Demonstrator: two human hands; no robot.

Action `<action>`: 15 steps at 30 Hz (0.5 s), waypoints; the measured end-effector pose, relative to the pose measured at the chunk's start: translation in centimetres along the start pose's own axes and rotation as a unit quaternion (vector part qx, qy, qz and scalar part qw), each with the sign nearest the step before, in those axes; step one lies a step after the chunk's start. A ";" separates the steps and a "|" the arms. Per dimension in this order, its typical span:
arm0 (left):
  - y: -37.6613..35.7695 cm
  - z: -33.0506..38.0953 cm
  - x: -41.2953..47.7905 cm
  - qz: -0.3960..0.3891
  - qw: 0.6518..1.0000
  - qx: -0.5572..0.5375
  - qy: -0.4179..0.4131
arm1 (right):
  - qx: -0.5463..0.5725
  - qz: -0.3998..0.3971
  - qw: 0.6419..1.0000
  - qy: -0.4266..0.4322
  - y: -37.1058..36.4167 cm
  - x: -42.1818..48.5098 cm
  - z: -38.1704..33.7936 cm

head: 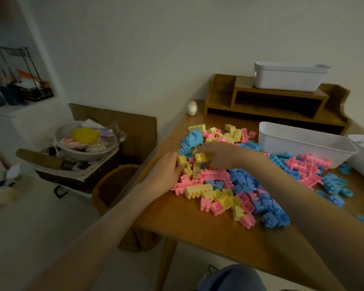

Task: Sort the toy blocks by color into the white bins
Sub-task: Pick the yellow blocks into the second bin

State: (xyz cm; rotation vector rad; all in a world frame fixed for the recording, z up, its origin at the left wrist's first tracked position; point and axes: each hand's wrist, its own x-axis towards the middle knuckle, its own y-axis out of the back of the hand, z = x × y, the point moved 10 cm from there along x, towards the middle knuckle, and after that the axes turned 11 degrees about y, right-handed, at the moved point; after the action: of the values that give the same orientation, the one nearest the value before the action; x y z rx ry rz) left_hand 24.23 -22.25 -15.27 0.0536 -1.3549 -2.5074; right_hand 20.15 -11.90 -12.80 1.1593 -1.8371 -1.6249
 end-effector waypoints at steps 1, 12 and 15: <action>0.0 0.1 0.0 0.002 1.000 0.010 -0.003 | 0.000 0.003 1.000 0.006 -0.1 -0.1 -0.1; 0.5 0.6 0.2 0.004 1.000 -0.023 -0.013 | 0.011 0.026 0.999 0.024 -0.2 -0.1 0.2; 1.0 0.1 0.2 0.007 0.998 -0.061 0.006 | 0.017 0.053 0.998 0.030 0.2 -0.3 0.3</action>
State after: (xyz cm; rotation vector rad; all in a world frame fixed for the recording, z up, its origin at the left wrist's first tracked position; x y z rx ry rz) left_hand 24.25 -22.72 -14.32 0.0346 -1.1916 -2.5668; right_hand 20.01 -11.51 -12.63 1.0934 -1.8616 -1.4896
